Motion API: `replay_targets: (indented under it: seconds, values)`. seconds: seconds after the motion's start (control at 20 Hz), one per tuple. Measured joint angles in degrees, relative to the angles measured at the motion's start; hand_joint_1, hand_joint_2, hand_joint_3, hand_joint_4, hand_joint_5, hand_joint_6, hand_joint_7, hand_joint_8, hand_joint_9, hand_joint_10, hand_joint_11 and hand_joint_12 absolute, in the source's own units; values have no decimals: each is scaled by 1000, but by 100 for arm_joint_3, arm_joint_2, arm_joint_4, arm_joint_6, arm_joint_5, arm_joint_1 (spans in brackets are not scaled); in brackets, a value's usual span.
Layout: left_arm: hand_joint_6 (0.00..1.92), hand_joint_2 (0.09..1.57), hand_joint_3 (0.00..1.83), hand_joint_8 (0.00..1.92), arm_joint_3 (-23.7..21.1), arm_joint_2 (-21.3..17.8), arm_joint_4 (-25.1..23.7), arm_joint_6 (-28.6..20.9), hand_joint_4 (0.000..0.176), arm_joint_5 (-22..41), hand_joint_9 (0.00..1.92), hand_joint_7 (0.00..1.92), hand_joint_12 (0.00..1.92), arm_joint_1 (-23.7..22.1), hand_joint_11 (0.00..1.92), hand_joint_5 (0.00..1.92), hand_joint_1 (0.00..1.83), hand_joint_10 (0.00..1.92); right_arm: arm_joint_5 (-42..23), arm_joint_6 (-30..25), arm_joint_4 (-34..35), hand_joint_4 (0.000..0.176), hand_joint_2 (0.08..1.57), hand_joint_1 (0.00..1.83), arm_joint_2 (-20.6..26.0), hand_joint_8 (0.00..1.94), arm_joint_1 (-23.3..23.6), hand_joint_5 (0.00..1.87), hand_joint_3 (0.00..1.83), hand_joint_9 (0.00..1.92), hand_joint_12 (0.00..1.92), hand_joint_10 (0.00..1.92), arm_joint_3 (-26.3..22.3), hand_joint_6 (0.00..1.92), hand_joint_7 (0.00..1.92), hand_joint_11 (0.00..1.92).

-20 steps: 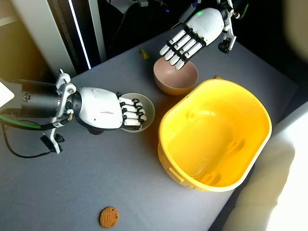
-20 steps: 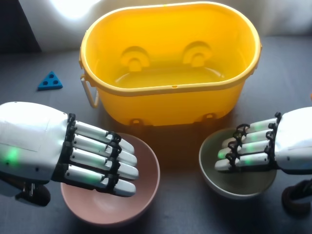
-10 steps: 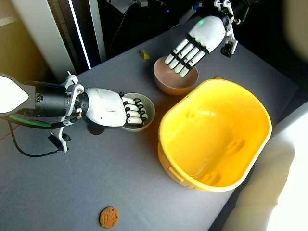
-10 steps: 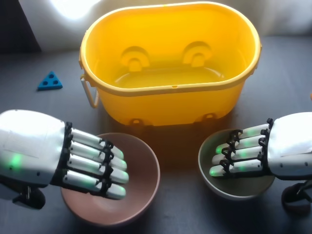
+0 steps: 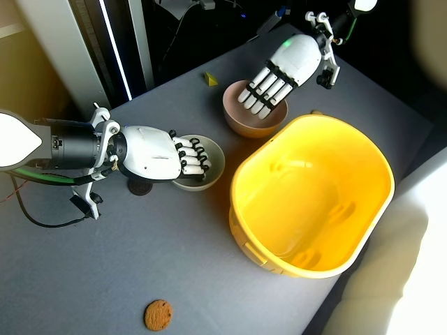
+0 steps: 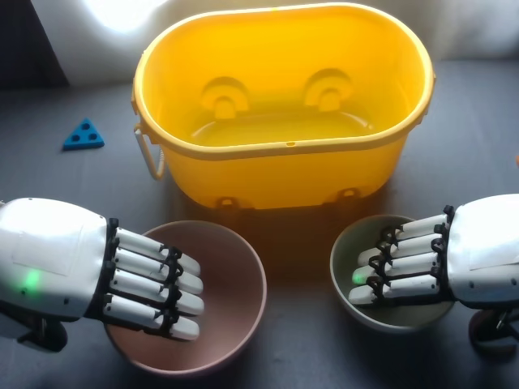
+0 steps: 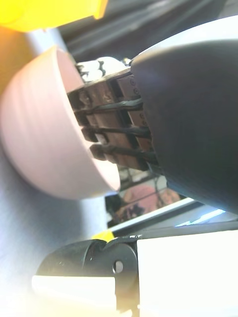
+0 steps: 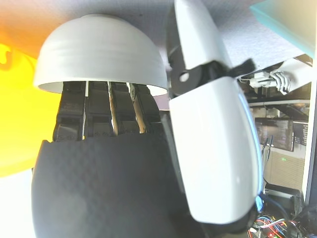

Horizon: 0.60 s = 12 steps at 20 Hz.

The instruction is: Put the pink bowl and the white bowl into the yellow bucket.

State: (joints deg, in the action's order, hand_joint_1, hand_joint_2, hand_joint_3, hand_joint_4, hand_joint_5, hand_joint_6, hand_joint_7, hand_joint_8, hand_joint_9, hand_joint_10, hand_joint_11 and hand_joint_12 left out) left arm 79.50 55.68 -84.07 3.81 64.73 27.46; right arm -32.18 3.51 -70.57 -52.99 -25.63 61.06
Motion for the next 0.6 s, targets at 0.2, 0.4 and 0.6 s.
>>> replay_targets:
  seconds: [0.2, 0.4, 0.6]
  values:
    - [0, 983, 0, 0, 9, 52, 9, 48, 0, -46, 8, 5, 221, 57, 0, 43, 1196, 0, -15, 2, 0, 0, 1057, 1306, -2, 0, 0, 0, 0, 0, 650, 0, 2, 0, 0, 0]
    - [3, 977, 0, 3, 11, 59, 20, 61, 0, -133, 41, 37, 319, 61, 0, 53, 1197, 7, -15, 13, 0, 0, 1114, 1133, -11, 0, 0, 0, 7, 0, 644, 0, 2, 0, 0, 0]
    - [2, 979, 0, 1, -17, 66, 24, 63, 0, -219, 44, 36, 357, 63, 0, 39, 1178, 6, -46, 17, -2, 0, 1090, 1234, -26, 0, -7, 0, 0, 0, 510, 0, 2, 0, 0, 0]
